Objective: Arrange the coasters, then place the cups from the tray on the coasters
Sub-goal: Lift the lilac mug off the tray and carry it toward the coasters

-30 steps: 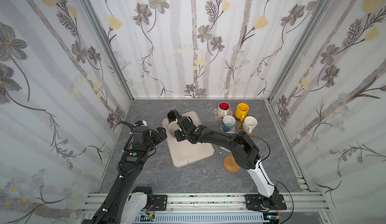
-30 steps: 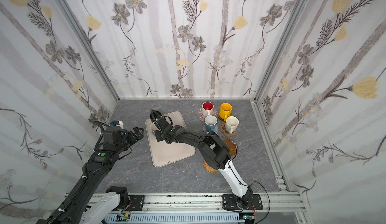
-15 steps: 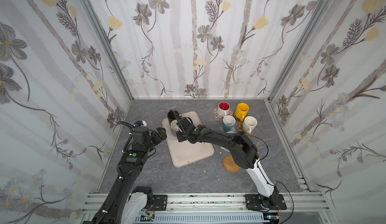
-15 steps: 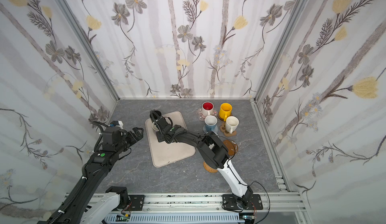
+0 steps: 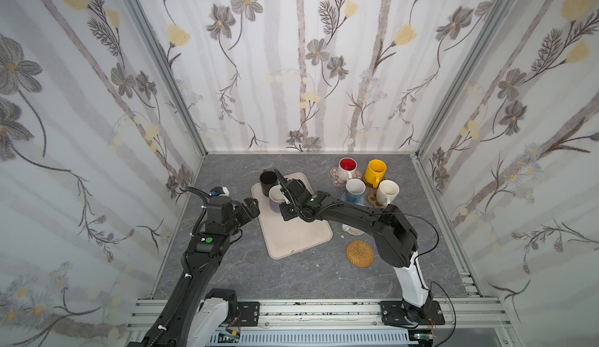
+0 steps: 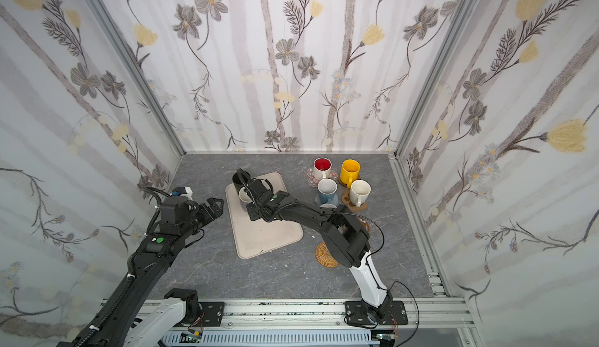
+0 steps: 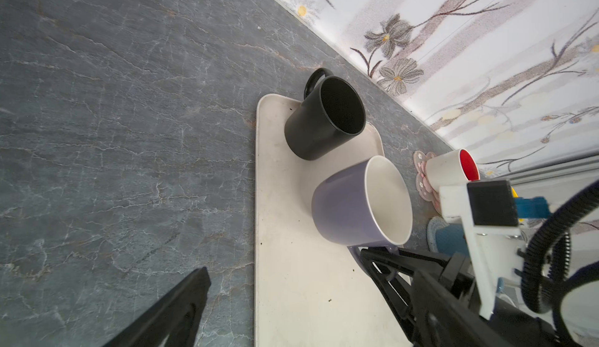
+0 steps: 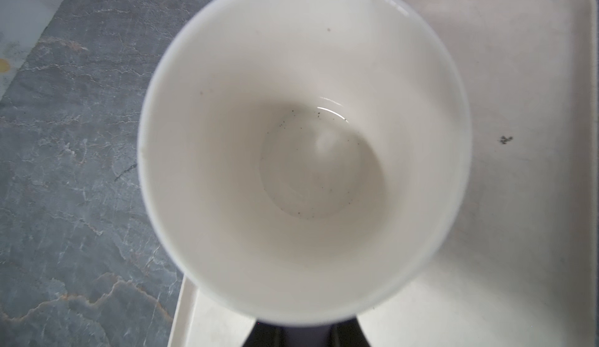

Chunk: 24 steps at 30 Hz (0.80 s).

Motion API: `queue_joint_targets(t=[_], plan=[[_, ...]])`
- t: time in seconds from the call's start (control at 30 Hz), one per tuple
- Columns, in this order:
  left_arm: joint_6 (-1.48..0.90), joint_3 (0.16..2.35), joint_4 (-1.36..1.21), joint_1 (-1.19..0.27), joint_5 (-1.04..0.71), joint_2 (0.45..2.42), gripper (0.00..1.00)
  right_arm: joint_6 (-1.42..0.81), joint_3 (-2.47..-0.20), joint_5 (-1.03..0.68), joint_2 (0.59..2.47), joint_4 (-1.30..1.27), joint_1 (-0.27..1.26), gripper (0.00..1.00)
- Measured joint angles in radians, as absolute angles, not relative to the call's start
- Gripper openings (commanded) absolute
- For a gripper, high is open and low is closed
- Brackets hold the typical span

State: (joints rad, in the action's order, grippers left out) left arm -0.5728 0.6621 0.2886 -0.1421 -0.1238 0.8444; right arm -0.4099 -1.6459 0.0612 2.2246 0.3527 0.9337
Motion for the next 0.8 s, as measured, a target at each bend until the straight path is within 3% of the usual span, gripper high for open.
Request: queue_joint_targets(t=[0.27, 0.8], plan=[[-0.554, 0.654, 0.272, -0.250, -0.099, 0.764, 1.00, -0.405, -1.467, 0.081, 1.996, 0.348, 0.935, 0.00], [-0.610, 0.756, 0.229, -0.581, 0.081, 0.915, 1.00, -0.408, -1.131, 0.183, 1.490, 0.419, 0.929, 0.00]])
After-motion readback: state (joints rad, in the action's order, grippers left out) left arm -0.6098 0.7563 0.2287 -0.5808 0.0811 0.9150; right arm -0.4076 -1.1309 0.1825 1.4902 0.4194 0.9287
